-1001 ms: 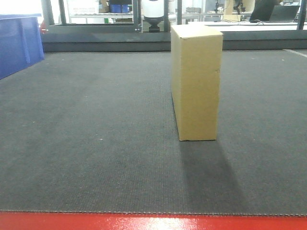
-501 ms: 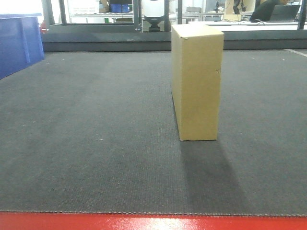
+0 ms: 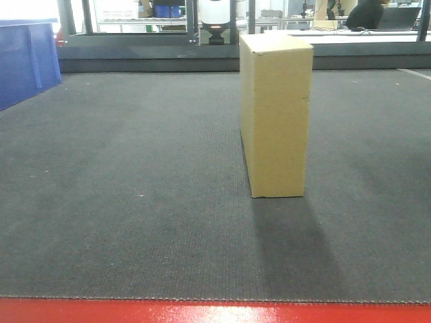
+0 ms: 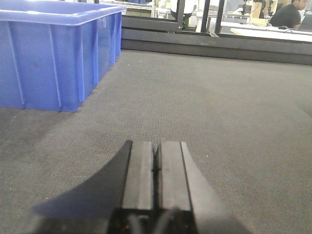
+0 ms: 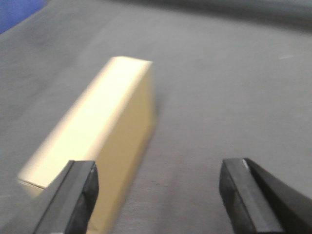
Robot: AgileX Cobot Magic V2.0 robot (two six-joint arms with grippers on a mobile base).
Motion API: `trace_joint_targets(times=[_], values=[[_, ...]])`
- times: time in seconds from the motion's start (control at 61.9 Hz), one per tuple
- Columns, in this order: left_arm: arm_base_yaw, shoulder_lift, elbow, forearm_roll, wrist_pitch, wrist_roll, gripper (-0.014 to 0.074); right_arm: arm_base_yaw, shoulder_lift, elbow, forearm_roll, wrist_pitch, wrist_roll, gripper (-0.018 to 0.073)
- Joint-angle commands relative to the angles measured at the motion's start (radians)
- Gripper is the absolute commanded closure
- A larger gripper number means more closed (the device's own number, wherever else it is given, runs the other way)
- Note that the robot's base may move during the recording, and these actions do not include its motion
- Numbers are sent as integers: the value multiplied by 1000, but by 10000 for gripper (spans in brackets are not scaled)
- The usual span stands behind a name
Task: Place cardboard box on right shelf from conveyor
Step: 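Lower the right gripper over the tan box and close on it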
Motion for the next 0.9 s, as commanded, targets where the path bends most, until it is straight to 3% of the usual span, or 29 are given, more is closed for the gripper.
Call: trace_joint_targets(times=[0.0, 0.145, 0.355, 0.565, 0.888], values=[[-1, -12, -4, -7, -90, -5, 715, 60, 116, -186, -6, 45, 68, -52], [-1, -12, -4, -7, -90, -5, 715, 124, 326, -436, -51, 233, 230, -52], [-1, -12, -4, -7, -90, -5, 715, 210, 602, -760, -201, 514, 460, -52], [-1, -12, -4, -7, -90, -5, 715, 257, 762, -908, -280, 633, 502, -52], [-1, -12, -4, -7, -90, -5, 715, 266, 834, -943, -358, 655, 575, -52]])
